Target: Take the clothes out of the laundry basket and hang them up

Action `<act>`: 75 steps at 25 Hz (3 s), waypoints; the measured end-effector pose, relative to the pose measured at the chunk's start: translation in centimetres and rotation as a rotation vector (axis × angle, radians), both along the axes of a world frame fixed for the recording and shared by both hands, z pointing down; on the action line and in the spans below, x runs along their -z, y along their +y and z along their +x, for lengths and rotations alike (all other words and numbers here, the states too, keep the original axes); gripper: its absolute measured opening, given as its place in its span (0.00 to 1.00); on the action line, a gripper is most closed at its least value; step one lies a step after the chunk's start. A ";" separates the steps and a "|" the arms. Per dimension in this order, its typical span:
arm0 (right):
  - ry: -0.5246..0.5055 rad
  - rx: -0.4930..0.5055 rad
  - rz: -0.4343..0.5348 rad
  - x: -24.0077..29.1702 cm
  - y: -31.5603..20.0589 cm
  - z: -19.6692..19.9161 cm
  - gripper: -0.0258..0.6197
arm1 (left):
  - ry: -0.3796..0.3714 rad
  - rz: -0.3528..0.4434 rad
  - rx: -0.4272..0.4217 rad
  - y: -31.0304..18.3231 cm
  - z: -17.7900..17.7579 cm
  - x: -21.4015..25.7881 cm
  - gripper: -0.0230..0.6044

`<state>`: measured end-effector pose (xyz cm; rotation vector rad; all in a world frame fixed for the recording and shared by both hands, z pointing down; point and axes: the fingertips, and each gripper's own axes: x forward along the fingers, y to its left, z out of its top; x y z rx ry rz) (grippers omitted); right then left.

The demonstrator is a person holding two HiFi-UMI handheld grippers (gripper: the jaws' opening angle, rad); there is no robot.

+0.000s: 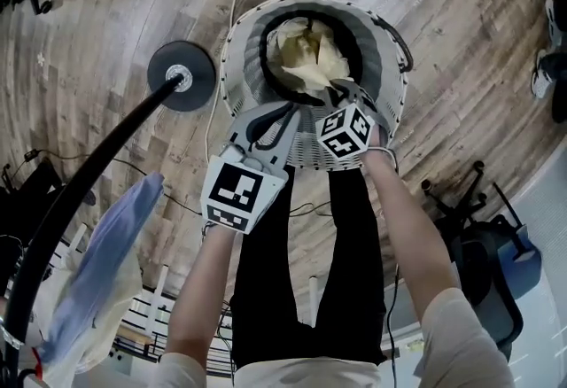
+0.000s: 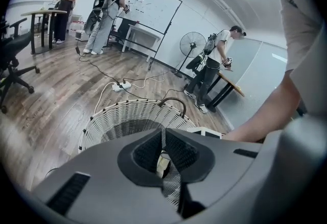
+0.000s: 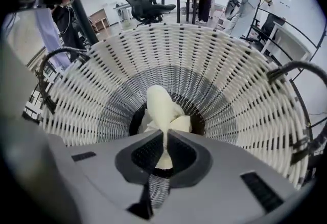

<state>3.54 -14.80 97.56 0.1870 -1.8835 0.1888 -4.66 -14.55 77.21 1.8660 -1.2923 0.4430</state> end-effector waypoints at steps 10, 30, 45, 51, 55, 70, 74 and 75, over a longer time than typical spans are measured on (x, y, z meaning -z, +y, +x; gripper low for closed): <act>-0.075 -0.022 -0.020 10.2 0.6 0.2 0.09 | -0.015 -0.013 0.001 1.6 0.9 4.3 0.10; -0.270 0.208 -0.026 31.6 1.6 0.5 0.08 | -0.096 0.045 0.159 4.5 4.5 16.4 0.10; -0.369 0.473 0.003 47.7 1.5 0.0 0.08 | -0.289 0.247 0.126 4.4 5.3 30.4 0.10; -0.417 0.567 0.025 53.3 2.2 -1.9 0.08 | -0.322 0.333 0.084 4.5 5.0 35.1 0.10; -0.460 0.627 0.037 56.5 3.4 -3.3 0.08 | -0.400 0.360 0.068 5.1 4.2 37.1 0.24; -0.593 0.775 0.068 66.1 11.7 -10.4 0.08 | -0.611 0.416 0.106 11.9 -2.3 43.4 0.28; -0.615 0.793 0.062 67.8 14.2 -11.8 0.08 | -0.642 0.420 0.109 14.2 -3.7 44.6 0.22; -0.619 0.800 0.064 68.1 14.9 -12.1 0.08 | -0.648 0.422 0.113 14.8 -4.0 44.9 0.21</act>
